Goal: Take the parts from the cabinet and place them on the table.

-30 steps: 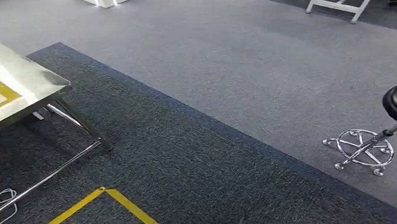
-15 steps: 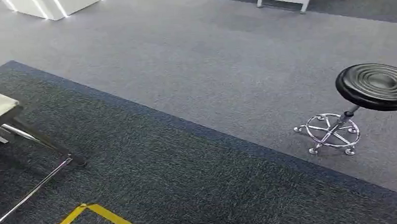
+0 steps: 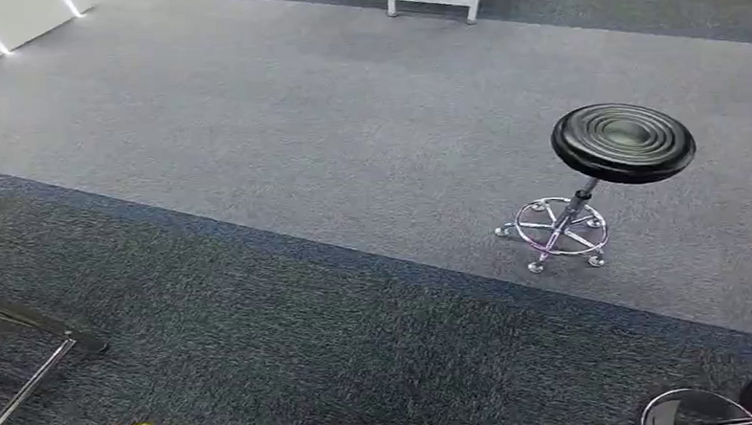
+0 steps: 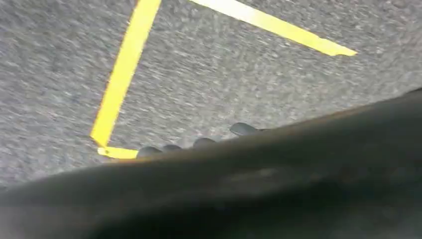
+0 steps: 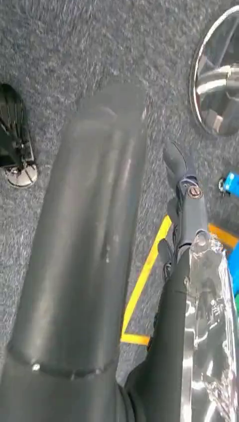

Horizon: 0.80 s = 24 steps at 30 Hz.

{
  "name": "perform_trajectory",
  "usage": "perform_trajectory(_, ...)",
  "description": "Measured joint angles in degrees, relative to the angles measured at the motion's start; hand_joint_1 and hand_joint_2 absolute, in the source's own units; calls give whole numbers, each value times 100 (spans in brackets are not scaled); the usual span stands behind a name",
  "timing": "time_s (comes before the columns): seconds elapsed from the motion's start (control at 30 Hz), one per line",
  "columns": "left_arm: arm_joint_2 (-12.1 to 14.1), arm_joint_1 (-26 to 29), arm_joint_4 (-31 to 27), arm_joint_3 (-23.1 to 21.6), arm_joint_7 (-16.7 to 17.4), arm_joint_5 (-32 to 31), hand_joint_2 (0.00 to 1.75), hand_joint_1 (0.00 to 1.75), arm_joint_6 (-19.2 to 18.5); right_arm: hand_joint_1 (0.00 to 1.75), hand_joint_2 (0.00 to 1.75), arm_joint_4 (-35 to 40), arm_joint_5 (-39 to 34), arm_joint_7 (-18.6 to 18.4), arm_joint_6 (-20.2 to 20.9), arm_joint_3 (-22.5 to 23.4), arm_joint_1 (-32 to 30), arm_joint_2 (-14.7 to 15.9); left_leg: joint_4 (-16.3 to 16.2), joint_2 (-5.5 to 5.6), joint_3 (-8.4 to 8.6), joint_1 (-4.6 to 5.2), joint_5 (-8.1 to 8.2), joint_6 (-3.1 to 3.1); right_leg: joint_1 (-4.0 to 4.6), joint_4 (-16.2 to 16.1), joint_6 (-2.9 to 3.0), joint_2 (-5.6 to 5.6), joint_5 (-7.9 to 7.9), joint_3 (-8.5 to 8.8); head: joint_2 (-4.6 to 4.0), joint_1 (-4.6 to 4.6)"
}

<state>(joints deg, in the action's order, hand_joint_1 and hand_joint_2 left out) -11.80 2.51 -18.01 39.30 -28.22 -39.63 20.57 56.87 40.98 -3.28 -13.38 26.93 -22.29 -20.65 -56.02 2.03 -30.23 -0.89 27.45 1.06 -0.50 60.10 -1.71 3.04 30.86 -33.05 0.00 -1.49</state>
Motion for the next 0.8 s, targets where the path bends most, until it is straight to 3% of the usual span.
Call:
perform_trajectory(0.03, -4, 18, 4, 0, -2, 0, 0, 0, 0, 0, 0, 6, 0, 0, 0, 0, 25, 0, -2, -92, -4, 6, 4, 21, -3, 384, -21, -140, 254, -190, 0, -30)
perform_trajectory(0.07, -7, 37, 7, 0, -2, 0, 0, 0, 0, 0, 0, 9, 0, 0, 0, 0, 42, 0, -3, -188, -1, 14, 9, 28, -12, 831, -48, -201, 486, -400, 0, -26)
perform_trajectory(0.1, -4, 47, 9, 0, -4, 0, 0, 0, 0, 0, 0, 13, 2, 0, 0, -2, 45, 0, -5, -285, -9, 18, 15, 30, -18, 1244, -73, -234, 657, -600, 0, -22)
perform_trajectory(0.13, -2, 49, 9, 6, -4, 0, 0, 0, 0, 0, 0, 13, 4, 0, 0, -2, 33, 0, -8, -373, -13, 19, 20, 27, -24, 1450, -96, -253, 685, -691, 0, -24)
perform_trajectory(0.17, -2, 44, 9, 9, -4, 0, 0, 0, 0, 0, 0, 13, 4, 0, 0, -2, 15, 0, -8, -444, -8, 18, 30, 18, -31, 1390, -111, -265, 594, -649, 0, -24)
perform_trajectory(0.23, -9, 28, 9, 11, -4, 0, 0, 0, 0, 0, 0, 13, 9, 0, 0, 2, 9, 2, -13, -576, 13, 13, 50, -8, -45, 619, -131, -349, 169, -220, 0, -26)
perform_trajectory(0.27, -11, 25, 9, 11, -4, -2, 0, 0, 0, 0, 0, 13, 9, 0, 0, 4, 13, 4, -17, -634, 33, 11, 65, -32, -48, 89, -132, -506, -24, 86, 0, -28)
perform_trajectory(0.3, -9, 25, 9, 11, -4, -2, 0, 0, 0, 0, 0, 13, 9, 2, 0, 2, 28, 4, -34, -684, 68, 46, 89, -71, -40, -305, -109, -789, -67, 307, 0, -37)
perform_trajectory(0.37, -9, 20, 9, 22, -7, -4, 0, 0, 0, 0, 0, 18, 9, 11, 0, 0, 35, 4, -45, -749, 109, 62, 131, -161, -18, -297, 6, -649, -90, 293, 0, 31)
perform_trajectory(0.43, -11, -5, 9, 24, -7, -7, 0, 0, 0, 0, 0, 17, 11, 7, 0, 2, 6, 2, -29, -846, 165, 34, 125, -222, 2, -298, 86, -563, -99, 276, 0, 20)
perform_trajectory(0.47, -13, -6, 9, 26, -9, -9, 0, 0, 0, 0, 0, 17, 11, 7, 0, 4, 1, 4, -52, -796, 163, 7, 164, -268, -37, -327, 147, -502, -143, 320, 0, 16)
perform_trajectory(0.5, -13, -8, 9, 26, -9, -11, 0, 0, 0, 0, 0, 17, 11, 7, -9, 13, 5, 2, -172, -536, 127, -2, 291, -300, -38, -327, 173, -460, -157, 338, 0, 53)
perform_trajectory(0.53, -13, -4, 9, 26, -11, -11, 0, 0, 0, 0, 0, 17, 11, 7, -9, 13, 17, 4, -508, -358, -15, -11, 543, -308, -38, -325, 207, -404, -177, 327, 0, 64)
perform_trajectory(0.6, -13, 27, 11, 31, -11, -13, 0, 0, 2, 0, 0, 17, 11, 11, -7, 11, 27, 0, -1472, -262, -456, -5, 1000, -316, -20, -322, 220, -254, -184, 308, 0, 68)
perform_trajectory(0.63, -13, 33, 11, 31, -11, -13, 0, 0, 0, 0, 0, 17, 11, 11, -7, 13, 20, 0, -1808, -258, -633, -5, 1073, -311, -11, -321, 220, -175, -184, 309, 0, 70)
perform_trajectory(0.67, -13, 40, 11, 31, -11, -13, 0, 0, 0, 0, 0, 17, 11, 11, -7, 17, 14, 0, -1845, -258, -681, -5, 981, -295, -2, -321, 221, -94, -183, 316, 0, 66)
perform_trajectory(0.73, -13, 39, 11, 33, -9, -13, 0, 0, 0, 0, 0, 17, 11, 9, -7, 26, 16, 0, -1306, -230, -489, 0, 488, -235, 12, -321, 220, 74, -183, 340, 0, 68)
perform_trajectory(0.77, -11, 34, 11, 33, -9, -15, 0, 0, 0, 0, 0, 17, 11, 9, -7, 24, 20, 0, -784, -112, -277, 9, 164, -186, 16, -321, 218, 161, -182, 354, 0, 75)
perform_trajectory(0.8, 7, 37, 11, 37, -9, -15, 0, 0, 0, 0, 0, 17, 11, 7, -4, 24, 19, -2, -385, 176, -128, 11, -22, -131, -6, -321, 214, 217, -181, 330, 0, 68)
